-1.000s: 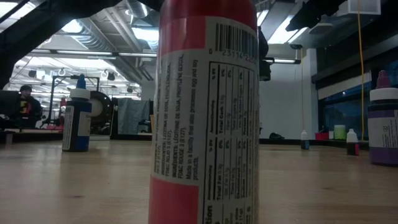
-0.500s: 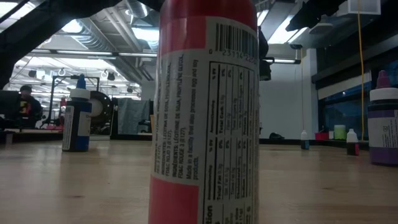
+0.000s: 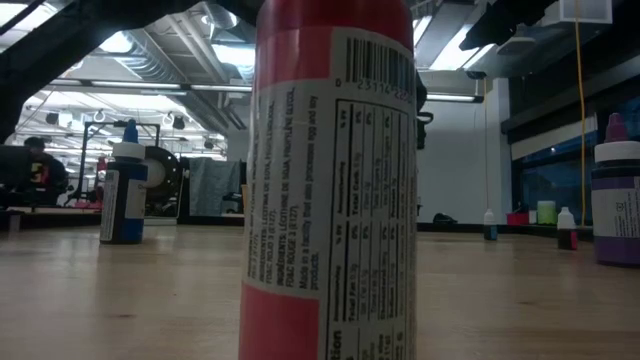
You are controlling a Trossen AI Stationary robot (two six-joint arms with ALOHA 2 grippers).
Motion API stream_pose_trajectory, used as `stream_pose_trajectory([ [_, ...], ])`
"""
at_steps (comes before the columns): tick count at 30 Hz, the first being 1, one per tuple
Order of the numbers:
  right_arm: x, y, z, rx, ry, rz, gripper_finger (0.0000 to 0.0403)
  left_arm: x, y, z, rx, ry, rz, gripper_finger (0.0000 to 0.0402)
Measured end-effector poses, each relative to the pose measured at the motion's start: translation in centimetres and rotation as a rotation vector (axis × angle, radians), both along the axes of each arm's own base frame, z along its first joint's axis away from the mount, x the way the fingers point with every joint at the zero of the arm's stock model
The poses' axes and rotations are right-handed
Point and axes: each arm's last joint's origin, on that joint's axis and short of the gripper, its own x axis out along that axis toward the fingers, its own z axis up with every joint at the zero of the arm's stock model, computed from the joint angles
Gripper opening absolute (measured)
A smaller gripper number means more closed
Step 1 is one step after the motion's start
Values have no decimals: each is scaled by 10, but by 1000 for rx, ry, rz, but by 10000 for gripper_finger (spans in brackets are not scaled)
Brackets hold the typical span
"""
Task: Pick & Place food coloring
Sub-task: Put the left red food coloring bottle into the yellow bin
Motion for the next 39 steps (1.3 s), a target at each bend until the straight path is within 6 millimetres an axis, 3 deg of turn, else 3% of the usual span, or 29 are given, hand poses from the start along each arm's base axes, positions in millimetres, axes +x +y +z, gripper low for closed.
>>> stream_pose_trajectory([
  [20, 0, 0, 0, 0, 0, 0, 169, 5, -4, 3, -57, -50, 16, 170],
  [26, 0, 0, 0, 0, 0, 0, 169, 5, -4, 4, -57, -56, 16, 149],
  [36, 0, 0, 0, 0, 0, 0, 169, 6, -4, 4, -58, -63, 13, 66],
  [39, 0, 0, 0, 0, 0, 0, 169, 3, -3, 11, -58, -60, 14, 63],
])
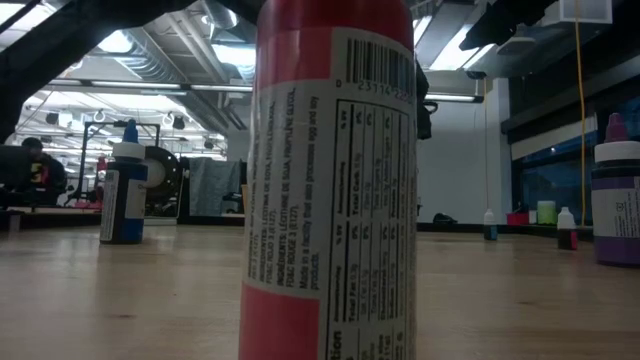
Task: Pick & Place food coloring
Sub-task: Put the left red food coloring bottle into the yellow bin
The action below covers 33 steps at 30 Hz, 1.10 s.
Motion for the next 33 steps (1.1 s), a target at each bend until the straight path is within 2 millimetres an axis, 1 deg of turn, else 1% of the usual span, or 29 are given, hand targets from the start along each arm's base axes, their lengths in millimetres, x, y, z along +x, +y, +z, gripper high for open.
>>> stream_pose_trajectory([
  [2, 0, 0, 0, 0, 0, 0, 169, -2, 2, 15, 11, -38, -9, 67],
  [5, 0, 0, 0, 0, 0, 0, 169, -9, 6, 47, 64, -108, -24, 75],
  [9, 0, 0, 0, 0, 0, 0, 169, -25, 24, 90, 166, -181, 31, 70],
  [13, 0, 0, 0, 0, -1, 0, 169, -51, 52, 130, 232, -222, 164, 70],
  [16, 0, 0, 0, 0, -2, 0, 169, -75, 72, 152, 253, -208, 267, 72],
  [19, 0, 0, 0, 0, -2, 0, 169, -99, 85, 172, 266, -190, 362, 70],
  [22, 0, 0, 0, 0, -1, 0, 169, -118, 91, 185, 258, -162, 425, 69],
  [27, 0, 0, 0, 0, -2, 0, 169, -138, 99, 198, 245, -153, 521, 70],
  [33, 0, 0, 0, 0, -1, 0, 169, -152, 113, 197, 241, -93, 566, 71],
])
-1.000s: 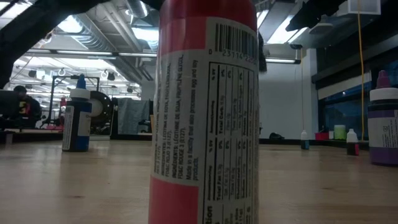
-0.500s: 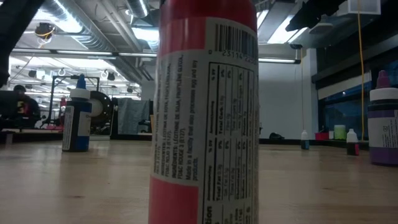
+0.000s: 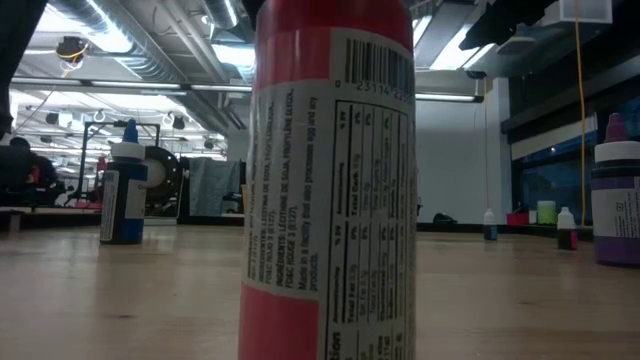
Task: Pick & Place food coloring
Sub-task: Put the left red food coloring bottle into the yellow bin
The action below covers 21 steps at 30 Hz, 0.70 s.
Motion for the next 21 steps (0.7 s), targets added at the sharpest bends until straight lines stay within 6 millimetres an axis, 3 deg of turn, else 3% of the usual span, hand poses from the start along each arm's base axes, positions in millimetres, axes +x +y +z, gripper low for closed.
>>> stream_pose_trajectory([
  [11, 0, 0, 0, 0, 0, 0, 169, -13, 52, -8, 58, -14, 0, 71],
  [15, 0, 0, 0, 0, 0, 0, 169, -9, 69, -30, 5, 22, 17, 72],
  [21, 0, 0, 0, 0, 0, 0, 169, 5, 78, -62, -99, 56, -12, 74],
])
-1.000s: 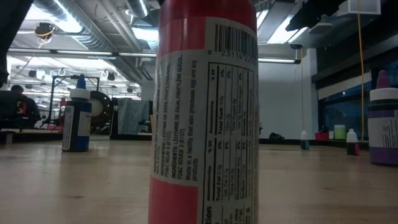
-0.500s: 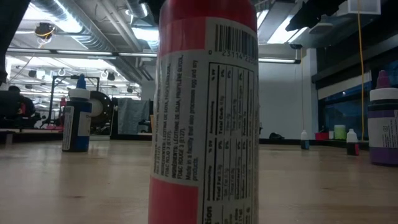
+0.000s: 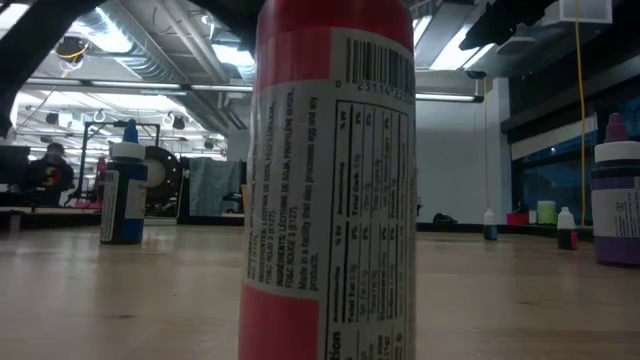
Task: Pick & Place food coloring
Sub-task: Put the left red food coloring bottle into the yellow bin
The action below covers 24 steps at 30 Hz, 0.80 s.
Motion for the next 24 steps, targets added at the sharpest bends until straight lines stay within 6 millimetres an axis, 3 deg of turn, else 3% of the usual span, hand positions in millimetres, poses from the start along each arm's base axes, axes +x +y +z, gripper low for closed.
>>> stream_pose_trajectory([
  [5, 0, 0, 0, 0, 0, 0, 169, 10, 3, -27, -122, 25, -5, 73],
  [12, 0, 0, 0, 0, 0, 0, 169, 7, 0, -68, -175, 88, -8, 71],
  [24, 0, 0, 0, 0, 0, 0, 169, 6, 2, -103, -129, 40, -9, 74],
])
